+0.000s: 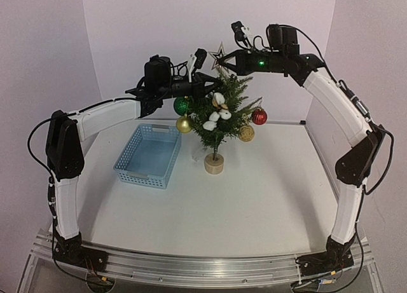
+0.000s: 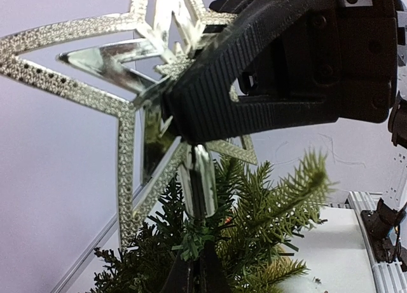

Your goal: Decorate the small christmas tree

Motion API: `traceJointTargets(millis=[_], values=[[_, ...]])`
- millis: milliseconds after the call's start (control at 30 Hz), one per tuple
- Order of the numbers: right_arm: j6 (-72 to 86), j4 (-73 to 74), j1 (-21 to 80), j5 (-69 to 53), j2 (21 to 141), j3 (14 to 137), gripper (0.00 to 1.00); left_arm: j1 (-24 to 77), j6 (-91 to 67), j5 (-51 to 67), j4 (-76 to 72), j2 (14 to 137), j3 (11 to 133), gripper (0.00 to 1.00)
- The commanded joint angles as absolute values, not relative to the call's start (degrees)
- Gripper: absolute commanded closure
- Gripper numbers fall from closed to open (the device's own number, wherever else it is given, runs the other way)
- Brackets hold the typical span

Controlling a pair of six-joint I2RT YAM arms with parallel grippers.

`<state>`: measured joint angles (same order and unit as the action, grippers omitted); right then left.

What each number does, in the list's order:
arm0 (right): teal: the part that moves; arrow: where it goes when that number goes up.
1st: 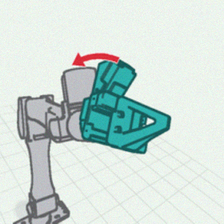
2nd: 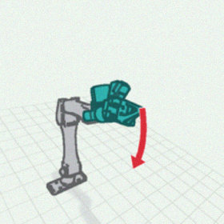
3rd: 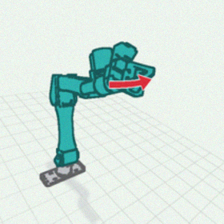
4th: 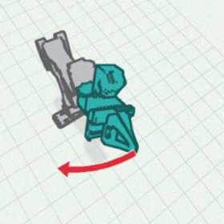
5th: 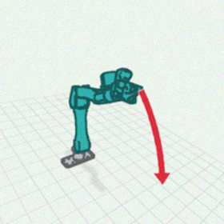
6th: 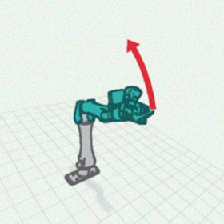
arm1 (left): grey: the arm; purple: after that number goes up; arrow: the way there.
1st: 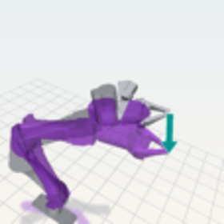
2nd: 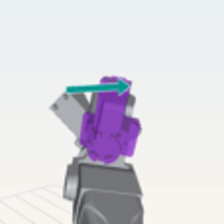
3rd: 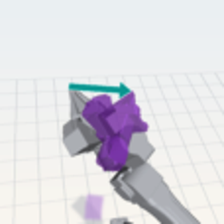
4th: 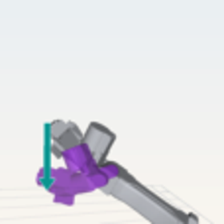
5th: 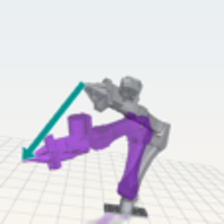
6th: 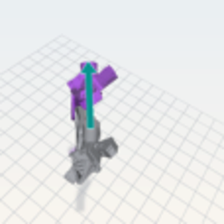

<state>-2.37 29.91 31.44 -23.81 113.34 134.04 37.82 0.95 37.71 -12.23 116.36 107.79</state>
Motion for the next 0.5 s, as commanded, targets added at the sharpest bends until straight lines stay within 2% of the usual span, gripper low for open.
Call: traceJointTargets(millis=[0,467], values=[[-2.5,28.6,31.5,-24.1,112.7,135.3,1.00,37.8,0.5,37.2,-13.7,116.5,110.5,1.00],[-4.2,28.4,31.5,-22.0,109.0,129.0,1.00,37.8,0.6,37.4,-13.5,116.6,110.7,1.00]])
